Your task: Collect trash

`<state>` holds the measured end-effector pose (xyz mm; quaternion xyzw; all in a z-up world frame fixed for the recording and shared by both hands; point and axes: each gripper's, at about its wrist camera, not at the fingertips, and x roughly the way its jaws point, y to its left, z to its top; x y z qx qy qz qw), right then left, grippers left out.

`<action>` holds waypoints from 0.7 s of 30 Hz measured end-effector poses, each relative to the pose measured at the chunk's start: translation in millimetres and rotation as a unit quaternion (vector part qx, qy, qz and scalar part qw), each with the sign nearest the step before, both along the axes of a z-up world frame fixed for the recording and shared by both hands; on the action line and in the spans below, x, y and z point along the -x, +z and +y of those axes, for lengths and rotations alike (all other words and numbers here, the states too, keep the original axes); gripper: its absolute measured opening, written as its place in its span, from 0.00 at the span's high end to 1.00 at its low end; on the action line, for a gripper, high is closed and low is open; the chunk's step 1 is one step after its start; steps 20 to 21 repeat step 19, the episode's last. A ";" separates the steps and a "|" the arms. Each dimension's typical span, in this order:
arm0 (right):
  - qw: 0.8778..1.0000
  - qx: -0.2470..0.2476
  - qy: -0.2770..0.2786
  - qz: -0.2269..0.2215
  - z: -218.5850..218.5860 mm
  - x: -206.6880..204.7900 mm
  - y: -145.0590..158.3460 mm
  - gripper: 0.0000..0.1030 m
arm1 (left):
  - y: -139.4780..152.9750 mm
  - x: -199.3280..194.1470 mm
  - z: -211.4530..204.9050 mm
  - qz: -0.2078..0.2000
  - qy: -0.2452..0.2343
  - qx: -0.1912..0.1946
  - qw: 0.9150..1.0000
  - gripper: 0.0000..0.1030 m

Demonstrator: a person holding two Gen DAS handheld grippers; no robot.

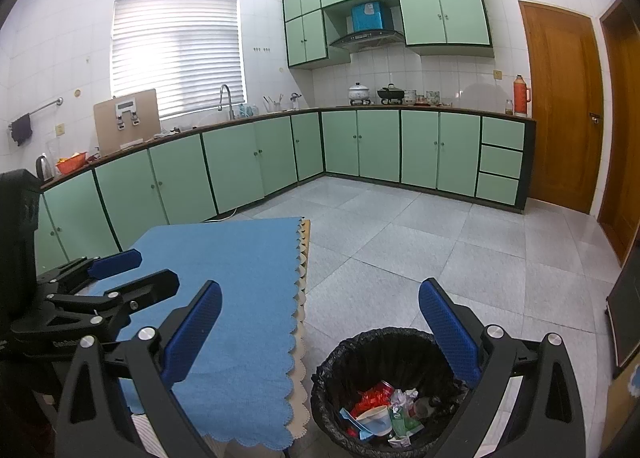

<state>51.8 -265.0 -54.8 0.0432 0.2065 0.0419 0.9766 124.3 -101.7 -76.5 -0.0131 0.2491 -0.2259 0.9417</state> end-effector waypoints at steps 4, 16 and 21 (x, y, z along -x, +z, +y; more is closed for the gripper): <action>1.000 -0.003 -0.002 0.002 -2.5 -1.7 0.0 0.06 | -0.9 -0.8 0.5 0.000 0.001 -0.002 1.000 0.13; 1.000 -0.004 -0.003 0.005 -3.2 -2.3 0.9 0.06 | 0.0 -4.0 2.1 0.003 0.000 -0.001 1.000 0.13; 1.000 -0.005 -0.003 0.006 -3.8 -2.9 0.3 0.06 | 0.7 -4.7 0.9 0.003 0.000 -0.003 1.000 0.13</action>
